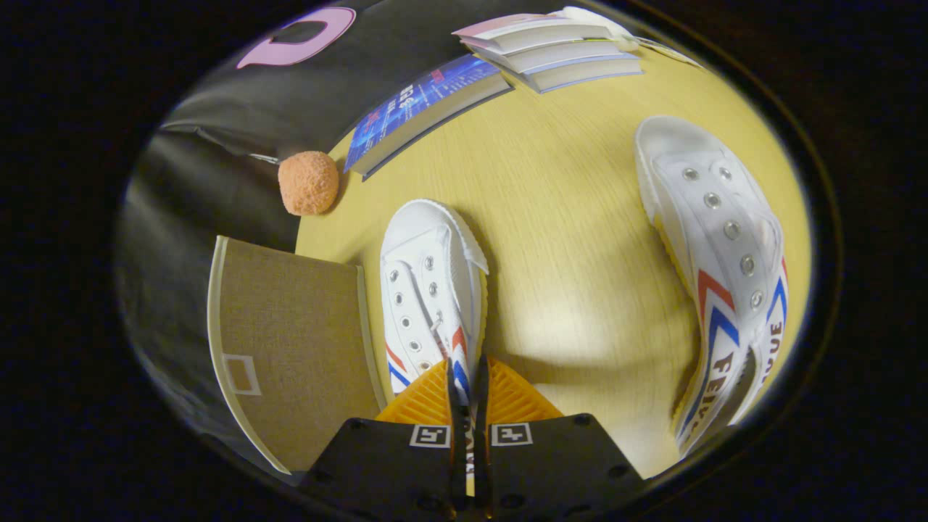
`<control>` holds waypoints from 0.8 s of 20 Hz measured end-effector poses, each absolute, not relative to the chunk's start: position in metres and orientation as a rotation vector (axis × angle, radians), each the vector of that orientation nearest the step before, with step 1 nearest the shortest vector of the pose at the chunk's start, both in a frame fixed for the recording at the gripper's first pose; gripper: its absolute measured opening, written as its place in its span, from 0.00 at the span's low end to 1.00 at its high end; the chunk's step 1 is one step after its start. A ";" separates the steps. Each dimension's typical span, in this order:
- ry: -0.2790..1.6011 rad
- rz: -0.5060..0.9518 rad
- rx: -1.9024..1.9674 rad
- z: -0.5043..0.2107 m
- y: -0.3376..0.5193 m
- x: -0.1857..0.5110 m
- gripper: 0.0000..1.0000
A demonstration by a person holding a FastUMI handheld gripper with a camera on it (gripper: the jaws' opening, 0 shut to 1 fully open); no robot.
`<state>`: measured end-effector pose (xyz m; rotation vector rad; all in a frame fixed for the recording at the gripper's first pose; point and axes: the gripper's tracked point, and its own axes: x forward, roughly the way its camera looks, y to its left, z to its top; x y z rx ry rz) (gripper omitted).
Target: Open the storage box then place both shoes into the box .Put the left shoe in first, then the right shoe, with the right side of both shoes facing outward in a uniform manner.
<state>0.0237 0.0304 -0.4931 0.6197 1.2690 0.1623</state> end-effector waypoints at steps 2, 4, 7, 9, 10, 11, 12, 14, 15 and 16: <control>1.255 0.146 0.667 -0.489 0.033 0.022 0.06; 1.255 0.130 0.719 -0.483 0.035 0.021 0.03; 1.239 0.145 0.768 -0.472 0.038 0.023 0.03; 1.215 0.165 0.815 -0.455 0.042 0.027 0.03; 1.199 0.171 0.836 -0.444 0.043 0.030 0.03; 1.179 0.177 0.854 -0.431 0.045 0.034 0.02; 1.152 0.188 0.872 -0.416 0.047 0.038 0.02; 1.093 0.225 0.900 -0.380 0.056 0.050 0.02; 1.064 0.249 0.896 -0.362 0.061 0.056 0.02; 1.036 0.276 0.877 -0.344 0.067 0.060 0.02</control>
